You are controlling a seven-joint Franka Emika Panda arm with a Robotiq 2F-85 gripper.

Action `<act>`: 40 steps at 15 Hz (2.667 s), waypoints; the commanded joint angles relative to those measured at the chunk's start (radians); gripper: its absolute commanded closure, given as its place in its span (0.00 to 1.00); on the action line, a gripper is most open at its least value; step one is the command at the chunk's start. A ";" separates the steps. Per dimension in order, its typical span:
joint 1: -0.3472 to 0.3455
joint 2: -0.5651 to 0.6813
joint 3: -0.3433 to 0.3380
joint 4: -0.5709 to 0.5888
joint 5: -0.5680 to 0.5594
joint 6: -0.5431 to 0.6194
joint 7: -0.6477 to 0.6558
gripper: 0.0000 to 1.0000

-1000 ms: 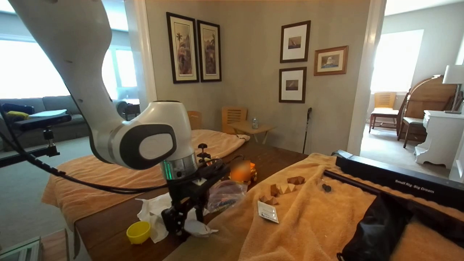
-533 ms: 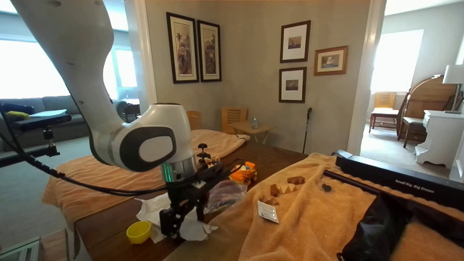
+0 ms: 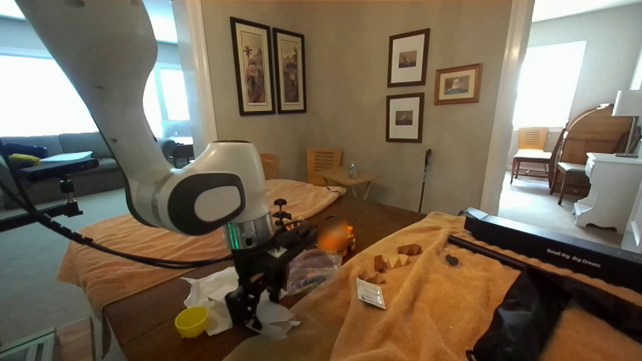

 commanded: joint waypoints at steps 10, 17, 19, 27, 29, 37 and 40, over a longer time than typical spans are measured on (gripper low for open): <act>-0.005 -0.006 0.008 -0.004 0.005 -0.005 -0.009 0.50; -0.004 -0.003 0.005 0.000 0.002 -0.003 -0.002 0.29; -0.004 -0.003 0.005 0.000 0.002 -0.003 -0.002 0.29; -0.009 -0.032 0.049 -0.018 0.109 -0.041 -0.062 0.00; -0.010 -0.056 0.096 -0.015 0.233 -0.100 -0.135 0.00; 0.038 -0.240 0.093 0.079 0.475 -0.464 -0.150 0.00; 0.038 -0.285 0.070 0.113 0.413 -0.515 -0.101 0.00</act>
